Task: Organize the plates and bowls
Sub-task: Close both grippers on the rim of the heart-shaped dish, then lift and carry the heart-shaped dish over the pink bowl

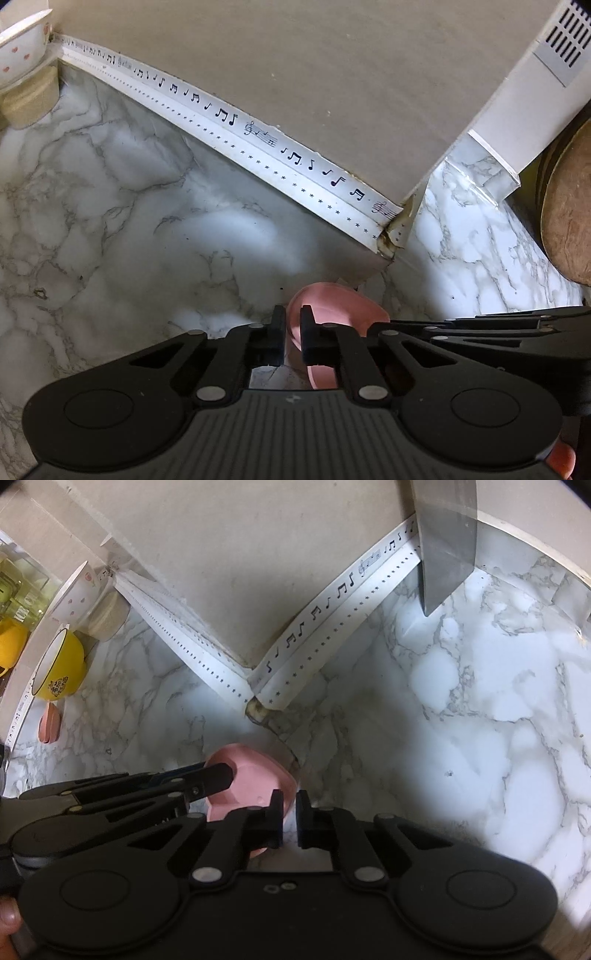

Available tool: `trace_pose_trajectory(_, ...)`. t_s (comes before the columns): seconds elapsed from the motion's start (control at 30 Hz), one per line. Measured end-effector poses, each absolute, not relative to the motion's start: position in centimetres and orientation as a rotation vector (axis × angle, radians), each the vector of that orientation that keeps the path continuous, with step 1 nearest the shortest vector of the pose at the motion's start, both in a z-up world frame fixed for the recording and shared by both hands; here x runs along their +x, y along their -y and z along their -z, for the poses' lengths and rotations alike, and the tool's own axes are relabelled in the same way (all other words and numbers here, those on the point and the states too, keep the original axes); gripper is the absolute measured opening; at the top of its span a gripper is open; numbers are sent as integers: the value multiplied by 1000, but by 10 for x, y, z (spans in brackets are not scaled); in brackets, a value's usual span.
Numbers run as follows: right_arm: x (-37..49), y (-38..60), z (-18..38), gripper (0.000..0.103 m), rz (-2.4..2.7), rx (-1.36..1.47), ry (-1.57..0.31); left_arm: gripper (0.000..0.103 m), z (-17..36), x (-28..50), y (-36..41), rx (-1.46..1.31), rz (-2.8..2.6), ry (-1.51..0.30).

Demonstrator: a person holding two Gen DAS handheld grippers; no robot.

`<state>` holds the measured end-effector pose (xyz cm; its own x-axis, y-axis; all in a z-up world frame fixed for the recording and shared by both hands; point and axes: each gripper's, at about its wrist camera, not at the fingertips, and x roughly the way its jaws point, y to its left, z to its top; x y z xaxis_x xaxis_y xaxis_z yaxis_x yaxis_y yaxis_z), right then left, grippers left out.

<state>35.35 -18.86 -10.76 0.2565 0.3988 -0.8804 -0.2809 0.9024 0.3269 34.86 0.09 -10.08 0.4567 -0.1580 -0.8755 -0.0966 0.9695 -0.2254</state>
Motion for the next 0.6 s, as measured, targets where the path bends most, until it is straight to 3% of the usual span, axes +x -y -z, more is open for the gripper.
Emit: trace_pose_trajectory(0.6,333,204,64,4,-466,121,-1130,6,56,331,7,-228,62,-1015)
